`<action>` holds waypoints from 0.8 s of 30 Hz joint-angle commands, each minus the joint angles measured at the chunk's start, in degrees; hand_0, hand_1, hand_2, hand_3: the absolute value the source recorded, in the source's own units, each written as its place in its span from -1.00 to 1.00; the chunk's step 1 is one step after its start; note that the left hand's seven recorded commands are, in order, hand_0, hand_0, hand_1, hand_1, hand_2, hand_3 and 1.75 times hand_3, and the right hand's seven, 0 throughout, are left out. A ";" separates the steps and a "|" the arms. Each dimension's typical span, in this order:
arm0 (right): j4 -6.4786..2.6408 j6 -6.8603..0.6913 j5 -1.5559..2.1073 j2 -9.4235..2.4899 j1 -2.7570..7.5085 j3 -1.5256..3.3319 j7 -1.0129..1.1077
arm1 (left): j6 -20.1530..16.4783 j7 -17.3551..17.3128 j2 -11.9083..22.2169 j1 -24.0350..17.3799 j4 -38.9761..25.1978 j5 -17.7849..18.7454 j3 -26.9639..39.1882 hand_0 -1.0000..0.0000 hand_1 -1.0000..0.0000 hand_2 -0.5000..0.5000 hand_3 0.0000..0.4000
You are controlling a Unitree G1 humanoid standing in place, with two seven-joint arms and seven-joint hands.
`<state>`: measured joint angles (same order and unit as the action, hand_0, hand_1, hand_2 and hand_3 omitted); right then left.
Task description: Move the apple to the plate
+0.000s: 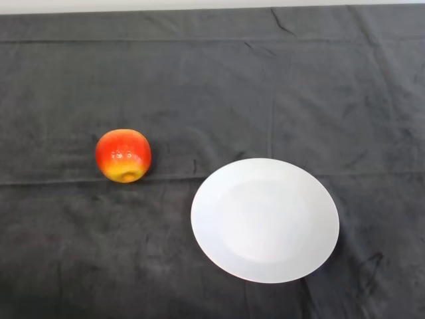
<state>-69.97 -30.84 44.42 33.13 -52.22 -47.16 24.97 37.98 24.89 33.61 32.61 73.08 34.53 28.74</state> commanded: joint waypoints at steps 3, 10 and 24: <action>-0.80 0.41 0.13 1.33 2.15 -0.34 0.09 | -0.76 -0.81 -0.48 1.75 -1.63 -2.24 1.73 1.00 1.00 0.00 -1.00; -0.79 0.40 0.13 1.33 2.16 -0.34 0.09 | -0.78 1.68 -1.44 4.30 -1.64 -5.46 -0.21 1.00 1.00 0.00 -1.00; -0.72 0.41 0.13 1.28 2.19 -0.34 0.07 | 2.13 3.79 -14.68 10.42 -4.05 -20.95 -15.23 1.00 1.00 0.00 -1.00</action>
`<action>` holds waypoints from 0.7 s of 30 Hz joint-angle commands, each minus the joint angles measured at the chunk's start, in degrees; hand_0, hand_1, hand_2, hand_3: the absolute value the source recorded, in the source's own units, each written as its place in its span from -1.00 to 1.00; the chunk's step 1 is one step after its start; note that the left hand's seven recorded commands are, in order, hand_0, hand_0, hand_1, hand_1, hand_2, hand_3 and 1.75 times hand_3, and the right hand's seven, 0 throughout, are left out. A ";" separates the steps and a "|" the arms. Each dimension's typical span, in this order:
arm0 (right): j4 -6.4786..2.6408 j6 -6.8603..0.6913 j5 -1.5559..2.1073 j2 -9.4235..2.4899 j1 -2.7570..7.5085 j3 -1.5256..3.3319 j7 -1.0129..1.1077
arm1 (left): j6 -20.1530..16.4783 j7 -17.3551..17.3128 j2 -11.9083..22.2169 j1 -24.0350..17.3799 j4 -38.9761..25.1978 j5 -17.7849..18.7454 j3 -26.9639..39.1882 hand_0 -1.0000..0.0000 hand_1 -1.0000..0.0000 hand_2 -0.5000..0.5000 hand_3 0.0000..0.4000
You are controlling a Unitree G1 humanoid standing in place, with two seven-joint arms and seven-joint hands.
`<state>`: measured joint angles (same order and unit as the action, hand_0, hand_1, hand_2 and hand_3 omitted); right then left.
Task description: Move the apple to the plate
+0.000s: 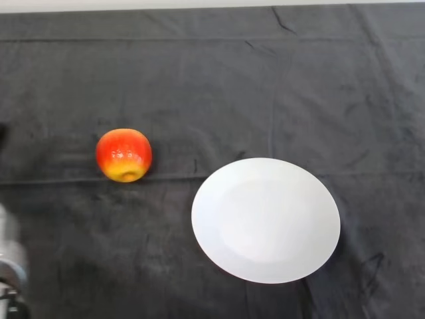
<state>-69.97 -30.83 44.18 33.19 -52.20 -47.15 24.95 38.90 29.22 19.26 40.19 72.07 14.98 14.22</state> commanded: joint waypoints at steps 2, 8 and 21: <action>-0.69 0.40 0.38 1.21 2.18 -0.34 0.08 | 1.34 -3.14 -2.06 2.98 -3.39 -2.52 -2.50 1.00 1.00 0.00 -1.00; -0.61 0.41 0.38 1.17 2.22 -0.32 0.05 | 1.79 -13.50 -5.42 2.46 -3.90 -3.80 -6.65 1.00 1.00 0.00 -1.00; -0.42 0.43 0.38 1.09 2.29 -0.29 0.00 | -0.25 -33.69 -6.01 0.73 -2.34 -1.97 -11.00 1.00 1.00 0.00 -1.00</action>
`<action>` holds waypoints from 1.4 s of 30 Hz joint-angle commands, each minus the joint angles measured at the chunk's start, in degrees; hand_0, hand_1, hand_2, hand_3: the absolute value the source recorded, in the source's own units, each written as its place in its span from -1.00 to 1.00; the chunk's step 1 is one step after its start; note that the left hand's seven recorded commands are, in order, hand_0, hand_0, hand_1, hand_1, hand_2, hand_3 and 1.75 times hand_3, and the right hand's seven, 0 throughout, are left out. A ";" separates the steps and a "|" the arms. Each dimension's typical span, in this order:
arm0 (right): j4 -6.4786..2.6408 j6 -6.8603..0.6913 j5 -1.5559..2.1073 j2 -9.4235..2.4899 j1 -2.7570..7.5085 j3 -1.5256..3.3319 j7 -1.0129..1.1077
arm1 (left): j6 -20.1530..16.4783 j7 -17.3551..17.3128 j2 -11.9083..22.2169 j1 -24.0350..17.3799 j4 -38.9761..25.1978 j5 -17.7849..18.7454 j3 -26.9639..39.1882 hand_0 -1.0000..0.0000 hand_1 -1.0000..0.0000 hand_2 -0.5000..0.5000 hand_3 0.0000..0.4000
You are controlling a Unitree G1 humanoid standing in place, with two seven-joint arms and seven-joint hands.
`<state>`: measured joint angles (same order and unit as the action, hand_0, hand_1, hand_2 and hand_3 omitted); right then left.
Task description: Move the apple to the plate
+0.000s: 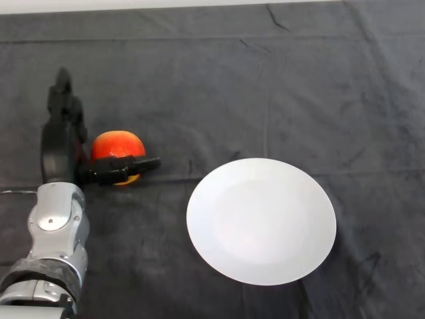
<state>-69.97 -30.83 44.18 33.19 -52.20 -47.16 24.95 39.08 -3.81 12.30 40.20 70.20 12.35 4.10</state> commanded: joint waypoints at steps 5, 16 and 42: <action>-0.38 0.42 0.38 1.07 2.30 -0.28 -0.02 | -2.61 -3.56 0.72 1.03 0.47 0.87 -1.74 1.00 1.00 0.00 -1.00; -0.32 0.41 0.40 1.05 2.33 -0.28 -0.05 | -5.91 -6.31 0.58 0.75 1.97 0.07 -3.90 1.00 1.00 0.00 -1.00; -0.24 0.40 0.43 1.02 2.36 -0.27 -0.09 | -8.27 0.97 1.02 0.69 2.24 -8.56 -12.59 -1.00 -1.00 0.00 1.00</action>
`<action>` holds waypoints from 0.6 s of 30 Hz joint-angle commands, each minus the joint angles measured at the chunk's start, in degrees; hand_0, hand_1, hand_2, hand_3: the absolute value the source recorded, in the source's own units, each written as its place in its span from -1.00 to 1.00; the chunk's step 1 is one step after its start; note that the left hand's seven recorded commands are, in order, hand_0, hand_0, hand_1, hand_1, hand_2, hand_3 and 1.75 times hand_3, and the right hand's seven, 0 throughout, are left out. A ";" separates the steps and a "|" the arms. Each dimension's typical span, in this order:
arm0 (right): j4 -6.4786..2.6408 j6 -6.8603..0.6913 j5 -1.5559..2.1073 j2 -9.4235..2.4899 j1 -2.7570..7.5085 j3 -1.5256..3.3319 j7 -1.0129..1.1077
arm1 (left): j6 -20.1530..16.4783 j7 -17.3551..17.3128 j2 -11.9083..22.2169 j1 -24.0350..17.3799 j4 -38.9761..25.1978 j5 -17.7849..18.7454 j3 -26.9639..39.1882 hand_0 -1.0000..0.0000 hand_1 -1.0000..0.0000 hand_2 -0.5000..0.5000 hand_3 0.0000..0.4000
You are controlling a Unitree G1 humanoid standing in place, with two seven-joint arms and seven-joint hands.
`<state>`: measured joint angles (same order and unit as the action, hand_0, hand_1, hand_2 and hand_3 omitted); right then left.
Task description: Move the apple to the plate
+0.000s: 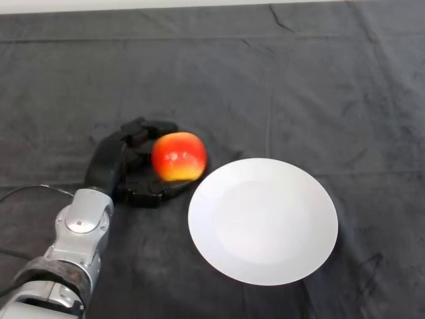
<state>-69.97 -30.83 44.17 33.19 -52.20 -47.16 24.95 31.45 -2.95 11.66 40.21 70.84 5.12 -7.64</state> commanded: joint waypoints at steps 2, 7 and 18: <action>-0.24 0.40 0.43 1.02 2.36 -0.26 -0.09 | -0.59 0.62 1.76 0.60 1.49 -1.76 -1.20 -1.00 -1.00 0.00 1.00; -0.23 0.39 0.44 1.01 2.37 -0.26 -0.10 | -0.59 1.51 2.15 0.59 1.24 -2.49 -1.72 -1.00 -1.00 0.00 1.00; -0.21 0.39 0.45 1.01 2.37 -0.25 -0.11 | -0.82 5.47 2.43 4.06 -1.38 -2.80 -0.76 -1.00 -1.00 0.00 1.00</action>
<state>-69.97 -30.82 44.17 33.20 -52.20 -47.16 24.95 31.30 2.47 11.83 41.15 70.49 3.11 -8.06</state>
